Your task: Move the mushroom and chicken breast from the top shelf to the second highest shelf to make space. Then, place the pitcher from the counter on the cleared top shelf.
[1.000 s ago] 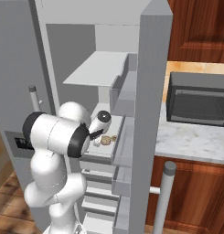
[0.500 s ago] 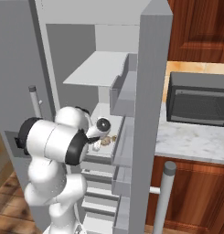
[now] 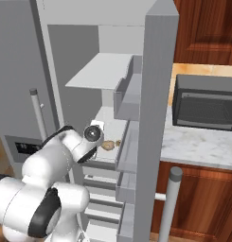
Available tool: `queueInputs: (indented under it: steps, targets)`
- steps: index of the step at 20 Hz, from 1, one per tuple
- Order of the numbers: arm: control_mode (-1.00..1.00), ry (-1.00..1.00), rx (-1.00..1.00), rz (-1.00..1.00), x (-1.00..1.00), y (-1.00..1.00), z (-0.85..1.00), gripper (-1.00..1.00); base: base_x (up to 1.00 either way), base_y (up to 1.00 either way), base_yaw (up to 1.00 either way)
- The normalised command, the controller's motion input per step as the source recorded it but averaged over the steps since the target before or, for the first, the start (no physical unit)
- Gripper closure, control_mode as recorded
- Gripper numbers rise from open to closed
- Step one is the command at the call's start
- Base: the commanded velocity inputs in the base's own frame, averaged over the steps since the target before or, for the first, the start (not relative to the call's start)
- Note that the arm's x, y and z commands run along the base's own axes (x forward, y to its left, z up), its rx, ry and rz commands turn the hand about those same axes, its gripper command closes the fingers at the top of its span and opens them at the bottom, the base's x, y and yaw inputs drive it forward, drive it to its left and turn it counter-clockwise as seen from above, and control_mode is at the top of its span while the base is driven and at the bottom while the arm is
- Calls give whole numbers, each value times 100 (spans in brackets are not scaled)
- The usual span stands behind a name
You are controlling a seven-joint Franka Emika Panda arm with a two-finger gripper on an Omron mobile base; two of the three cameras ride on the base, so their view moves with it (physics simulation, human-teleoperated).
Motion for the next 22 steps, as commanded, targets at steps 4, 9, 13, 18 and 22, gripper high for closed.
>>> queueInputs:
  steps: [4, 9, 13, 18, 22]
  targets:
    - [-100, 36, -21, -2, -23, -32, 100, -100, 0, 0, 0]
    - [-100, 30, -25, 0, -62, -6, 63, -100, 0, 0, 0]
    - [-100, -3, -10, 1, -100, 1, 8, -100, 0, 0, 0]
    - [-100, -30, 5, -7, -100, 27, 2, -100, 0, 0, 0]
    - [-100, -54, 21, -41, -61, 53, 4, -100, 0, 0, 0]
